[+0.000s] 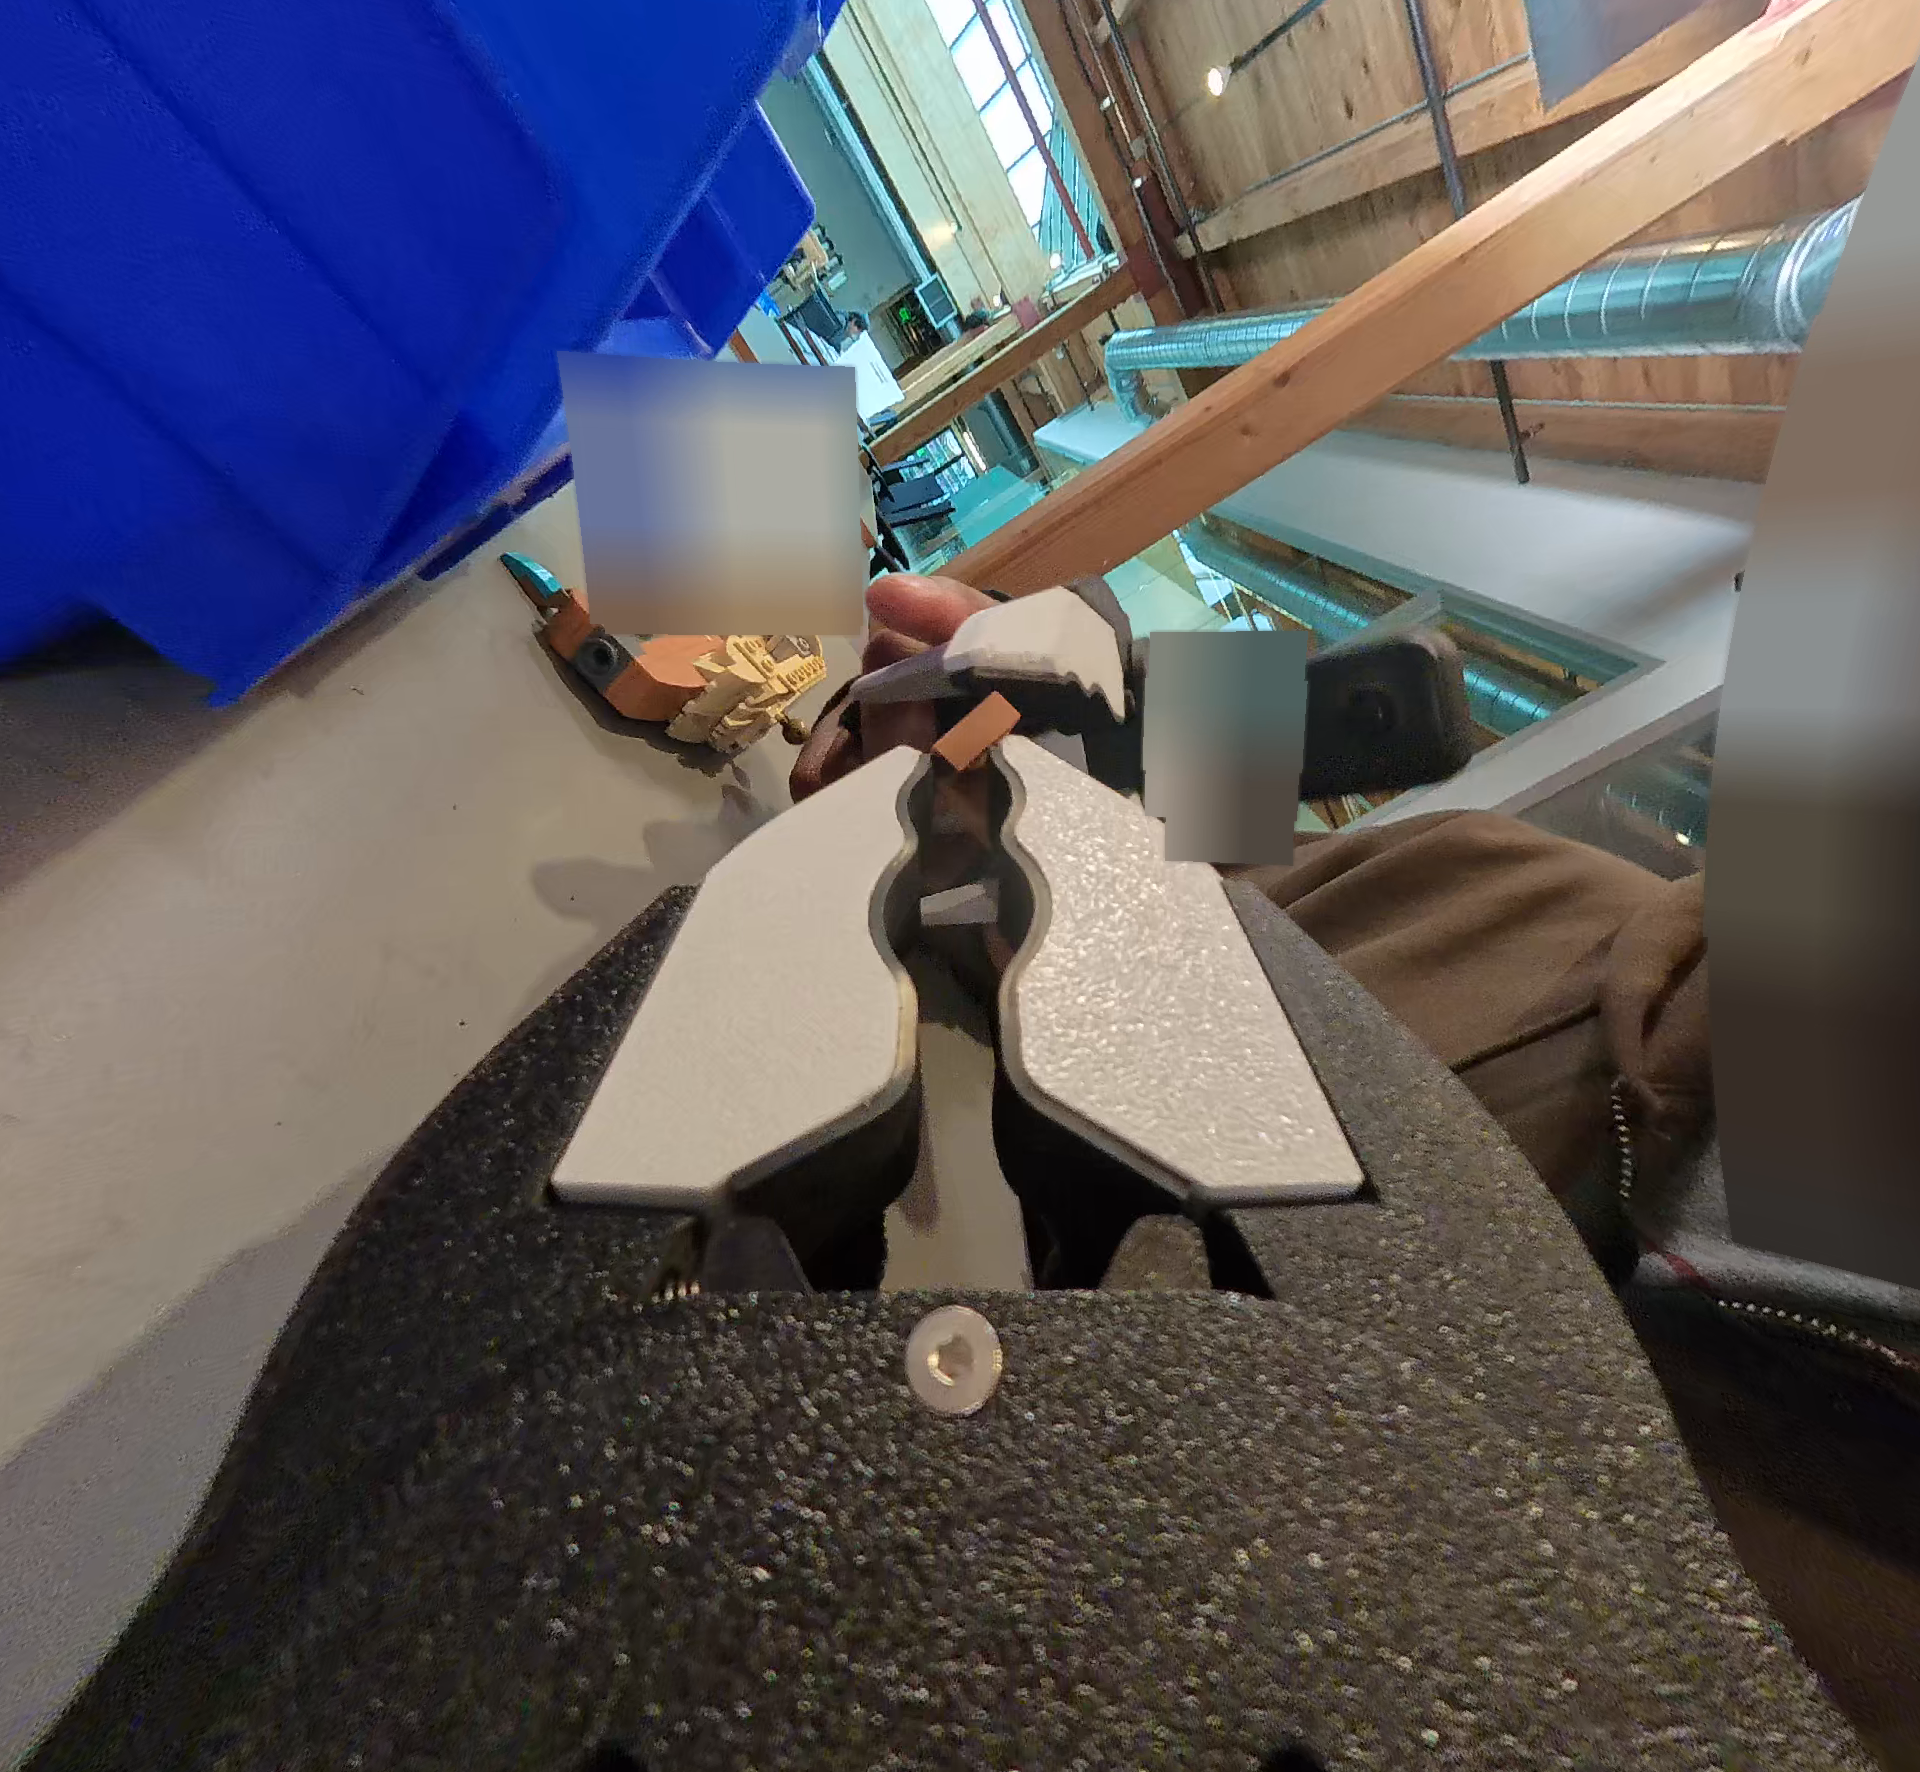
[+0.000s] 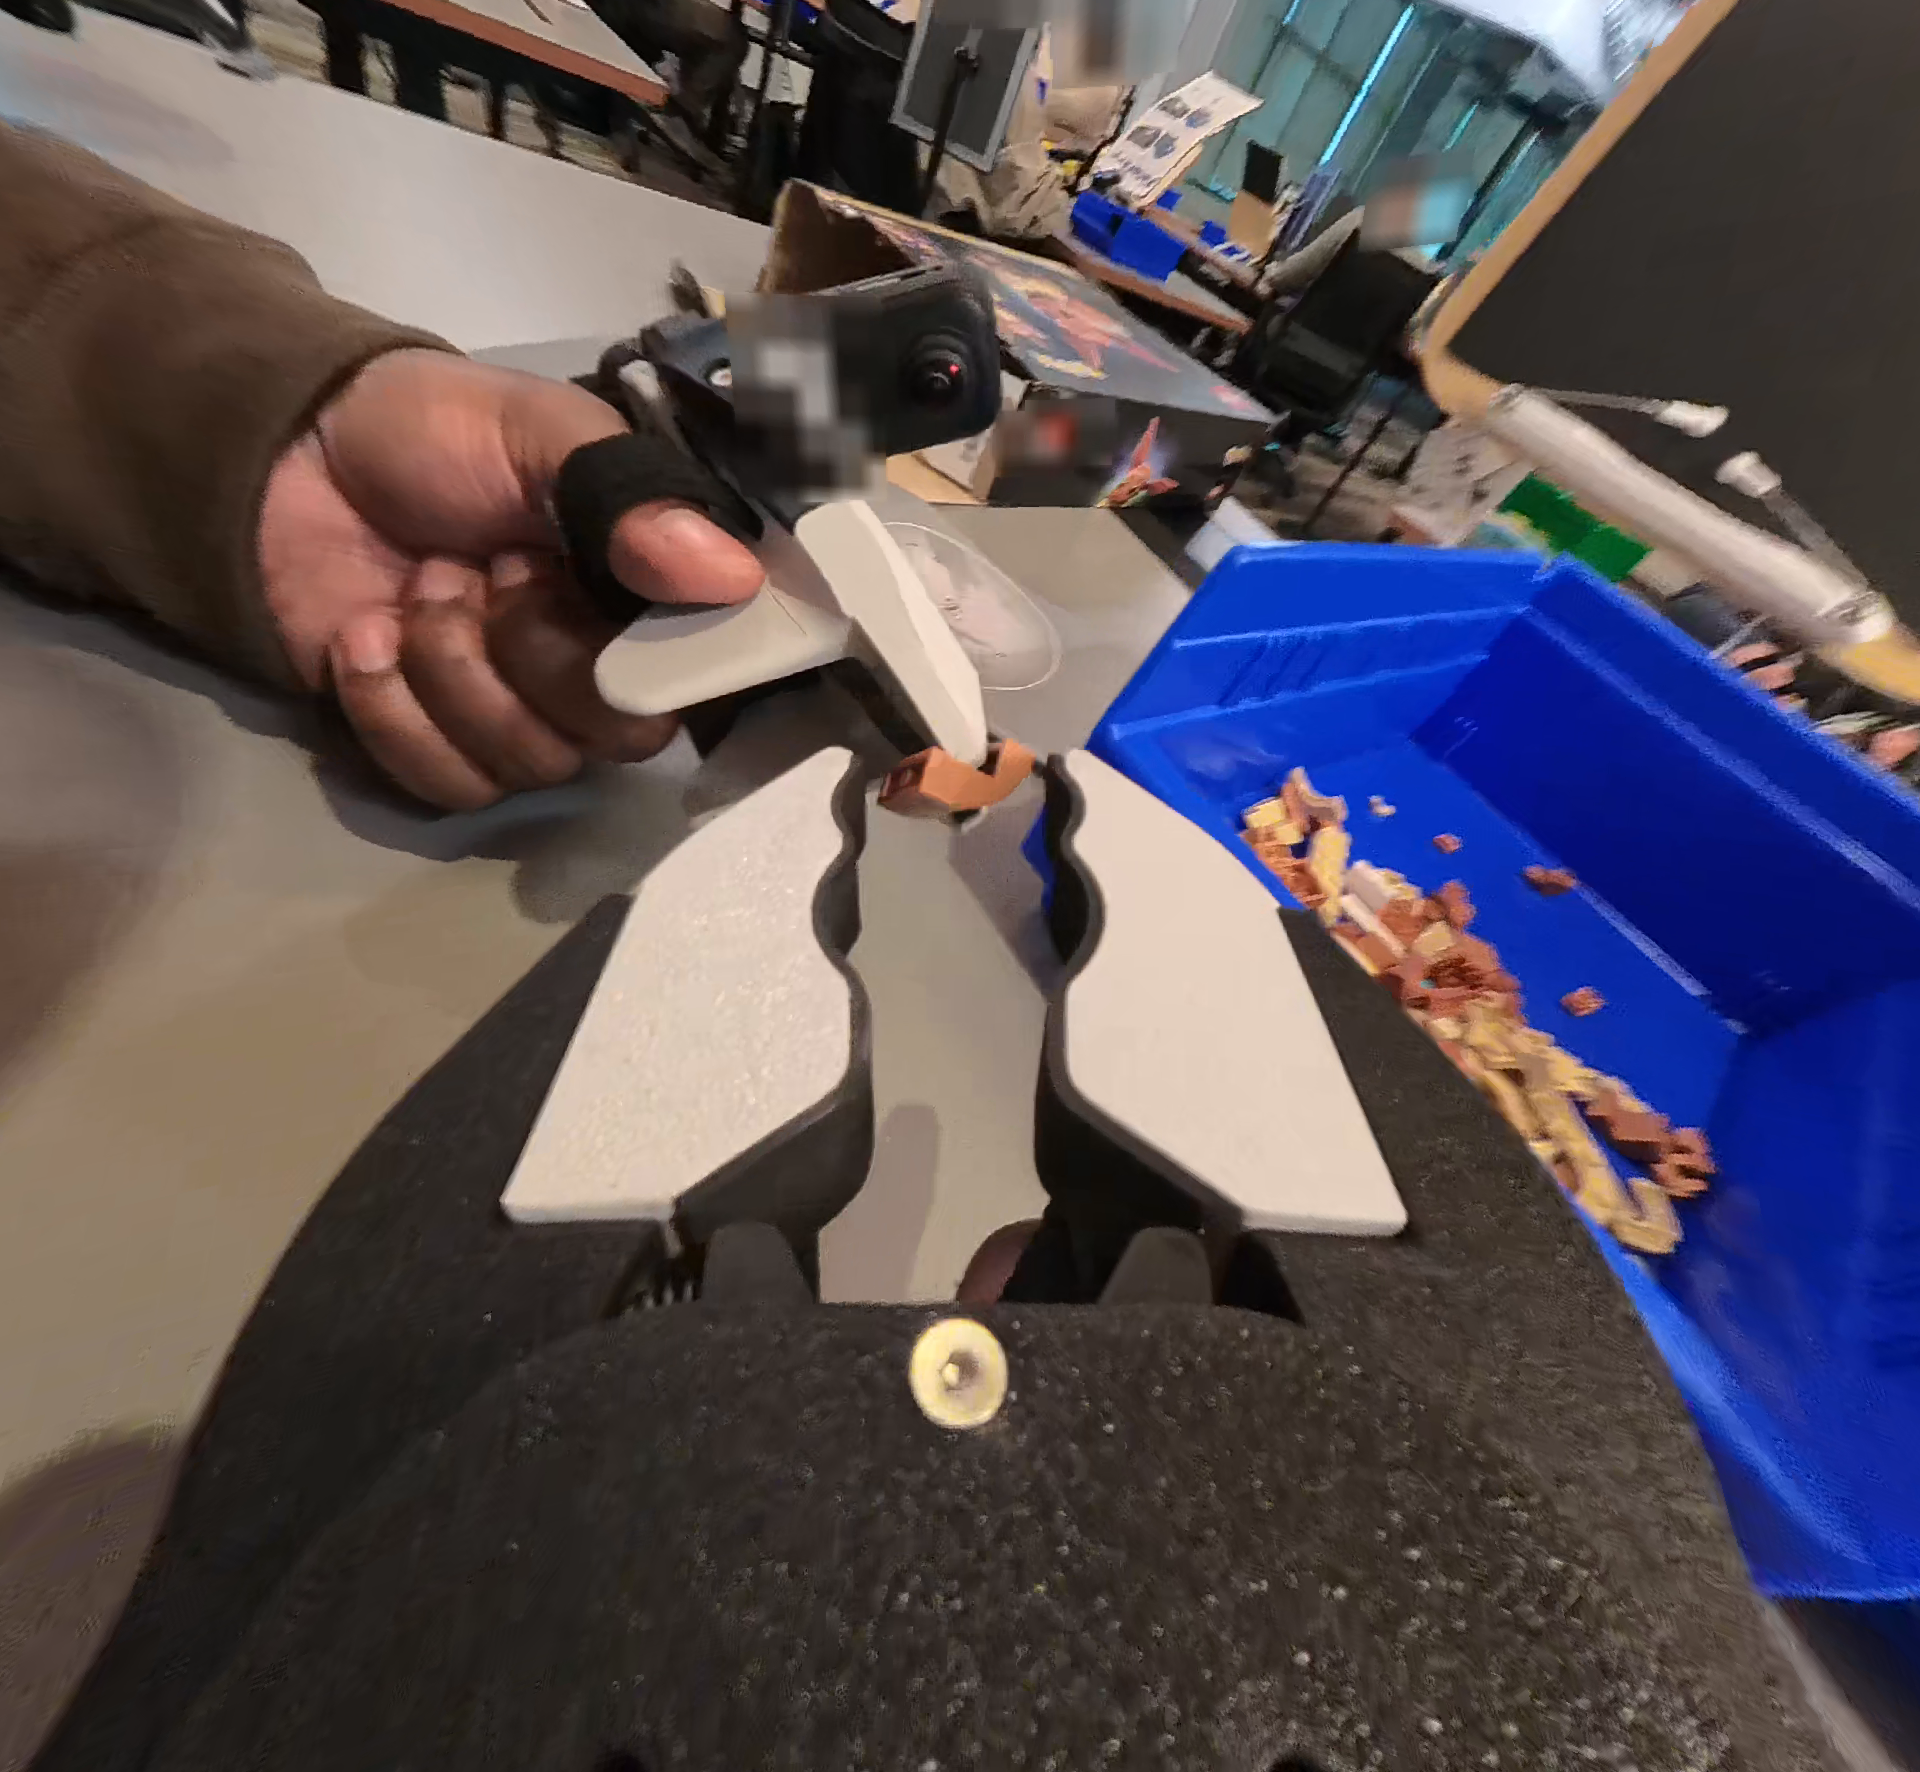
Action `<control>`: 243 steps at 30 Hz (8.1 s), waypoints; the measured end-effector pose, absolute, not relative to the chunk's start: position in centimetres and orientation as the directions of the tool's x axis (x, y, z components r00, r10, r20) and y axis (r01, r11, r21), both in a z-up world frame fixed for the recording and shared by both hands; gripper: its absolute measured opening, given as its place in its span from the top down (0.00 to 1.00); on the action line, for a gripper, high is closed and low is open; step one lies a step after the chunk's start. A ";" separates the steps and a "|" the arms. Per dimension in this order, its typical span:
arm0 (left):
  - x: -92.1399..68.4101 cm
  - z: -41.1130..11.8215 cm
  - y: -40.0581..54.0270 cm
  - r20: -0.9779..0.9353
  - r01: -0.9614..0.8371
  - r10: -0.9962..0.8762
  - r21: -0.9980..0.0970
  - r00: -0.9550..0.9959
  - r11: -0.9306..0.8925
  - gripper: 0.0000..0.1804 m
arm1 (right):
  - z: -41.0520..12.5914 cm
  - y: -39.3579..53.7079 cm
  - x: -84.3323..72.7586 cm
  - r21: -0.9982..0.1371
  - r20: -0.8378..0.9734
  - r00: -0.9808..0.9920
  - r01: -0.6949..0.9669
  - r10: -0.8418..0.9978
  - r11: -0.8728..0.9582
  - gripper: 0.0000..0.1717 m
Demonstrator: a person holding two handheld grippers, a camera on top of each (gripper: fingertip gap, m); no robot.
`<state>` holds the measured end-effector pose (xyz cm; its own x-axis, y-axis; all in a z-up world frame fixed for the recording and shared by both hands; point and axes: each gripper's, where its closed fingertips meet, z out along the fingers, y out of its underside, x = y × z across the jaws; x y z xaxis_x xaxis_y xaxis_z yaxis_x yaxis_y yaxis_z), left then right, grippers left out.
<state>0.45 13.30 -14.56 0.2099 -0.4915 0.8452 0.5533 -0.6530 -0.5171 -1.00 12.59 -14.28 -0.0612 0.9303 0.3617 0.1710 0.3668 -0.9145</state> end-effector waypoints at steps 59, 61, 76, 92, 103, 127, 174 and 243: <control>-0.6 -15.9 14.2 0.376 0.199 -0.468 -0.901 0.800 -0.385 0.96 | -17.2 14.3 -1.9 -0.749 0.608 0.041 0.364 0.793 0.554 0.90; -0.6 -15.7 14.1 0.295 0.122 -0.495 -0.928 0.817 -0.351 0.96 | -17.0 14.2 -1.9 -0.756 0.599 0.033 0.354 0.800 0.551 0.90; -0.5 -15.9 13.5 -0.055 -0.220 -0.631 -0.957 0.774 -0.186 0.96 | -17.8 12.8 -1.1 -0.796 0.483 -0.134 0.344 0.865 0.498 0.90; -4.5 -16.6 14.8 0.184 0.009 -0.515 -0.946 0.837 -0.323 0.97 | -10.6 26.7 -2.7 -0.824 0.456 0.293 0.495 0.840 0.275 0.80; -3.4 -12.7 15.0 0.052 -0.053 -0.546 -0.983 0.836 -0.174 0.96 | -11.0 22.6 1.1 -0.885 0.352 0.219 0.394 0.910 0.247 0.78; -3.2 -14.8 12.7 0.005 -0.190 -0.624 -0.951 0.782 -0.246 0.84 | -21.2 10.9 1.9 -0.794 0.193 -0.205 0.542 0.960 0.275 0.79; 2.1 -15.8 12.3 0.616 0.312 -0.606 -0.783 0.503 -0.537 0.92 | -17.2 13.1 0.0 -0.849 0.465 0.078 0.320 0.882 0.420 0.85; 1.8 -17.1 10.5 0.706 0.227 -0.568 -0.690 0.424 -0.688 0.92 | -17.5 12.1 -0.1 -0.444 0.883 0.020 0.360 0.469 0.821 0.89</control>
